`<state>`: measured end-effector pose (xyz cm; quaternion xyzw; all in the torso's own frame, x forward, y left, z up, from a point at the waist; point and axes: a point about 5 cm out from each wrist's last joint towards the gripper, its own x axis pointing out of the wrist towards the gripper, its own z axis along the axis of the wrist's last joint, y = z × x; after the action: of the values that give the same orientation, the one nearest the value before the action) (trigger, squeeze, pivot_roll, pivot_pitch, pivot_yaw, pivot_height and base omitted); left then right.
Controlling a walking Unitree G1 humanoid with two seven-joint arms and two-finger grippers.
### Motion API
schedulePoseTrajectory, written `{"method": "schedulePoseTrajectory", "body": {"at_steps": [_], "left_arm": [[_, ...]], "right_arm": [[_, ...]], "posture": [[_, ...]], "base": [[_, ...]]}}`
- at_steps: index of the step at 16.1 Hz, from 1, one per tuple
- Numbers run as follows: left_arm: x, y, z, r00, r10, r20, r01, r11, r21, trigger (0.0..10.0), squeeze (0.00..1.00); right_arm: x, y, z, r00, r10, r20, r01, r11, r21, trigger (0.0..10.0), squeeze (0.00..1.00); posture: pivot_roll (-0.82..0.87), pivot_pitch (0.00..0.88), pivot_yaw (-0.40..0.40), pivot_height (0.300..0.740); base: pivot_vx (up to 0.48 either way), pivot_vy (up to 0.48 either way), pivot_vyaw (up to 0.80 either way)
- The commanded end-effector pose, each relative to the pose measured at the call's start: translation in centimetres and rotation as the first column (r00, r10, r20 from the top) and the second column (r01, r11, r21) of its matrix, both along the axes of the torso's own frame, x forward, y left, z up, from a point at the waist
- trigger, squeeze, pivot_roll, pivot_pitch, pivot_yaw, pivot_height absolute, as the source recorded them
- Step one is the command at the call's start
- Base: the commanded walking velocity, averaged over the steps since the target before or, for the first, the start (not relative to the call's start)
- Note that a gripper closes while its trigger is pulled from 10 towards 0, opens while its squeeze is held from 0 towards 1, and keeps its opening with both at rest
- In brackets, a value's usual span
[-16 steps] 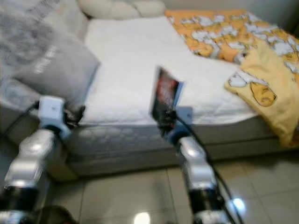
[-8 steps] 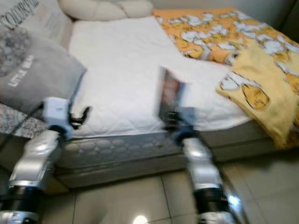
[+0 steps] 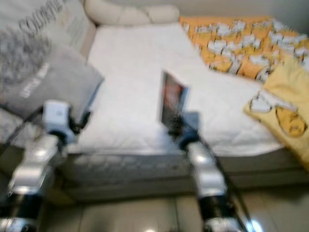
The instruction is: Clean up the room
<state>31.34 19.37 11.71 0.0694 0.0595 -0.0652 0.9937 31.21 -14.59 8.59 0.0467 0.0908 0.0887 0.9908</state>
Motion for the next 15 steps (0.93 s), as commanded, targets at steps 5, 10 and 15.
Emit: {"method": "schedulePoseTrajectory", "body": {"at_steps": [5, 10, 15], "left_arm": [[0.20, 0.77, 0.66, 1.000, 0.020, 0.018, -0.020, 1.000, 0.014, 10.0, 0.00], [0.29, 0.86, 0.78, 1.000, 0.019, 0.020, -0.020, 1.000, 0.018, 10.0, 0.00], [0.36, 0.89, 0.87, 1.000, 0.017, 0.021, -0.017, 1.000, 0.025, 10.0, 0.00]], "right_arm": [[0.43, 1.22, 1.30, 0.996, 0.064, 0.054, -0.064, 0.998, -0.010, 10.0, 0.00], [0.45, 1.44, 1.34, 0.995, 0.078, 0.056, -0.077, 0.997, -0.014, 10.0, 0.00], [0.47, 1.51, 1.33, 0.994, 0.100, 0.051, -0.099, 0.995, -0.022, 10.0, 0.00]], "posture": [[0.00, 0.000, 0.002, 0.740], [0.01, 0.000, 0.003, 0.740], [0.01, 0.000, 0.004, 0.740]], "base": [[0.374, 0.000, 0.00], [0.373, 0.000, 0.48], [0.378, 0.000, 0.00]]}}
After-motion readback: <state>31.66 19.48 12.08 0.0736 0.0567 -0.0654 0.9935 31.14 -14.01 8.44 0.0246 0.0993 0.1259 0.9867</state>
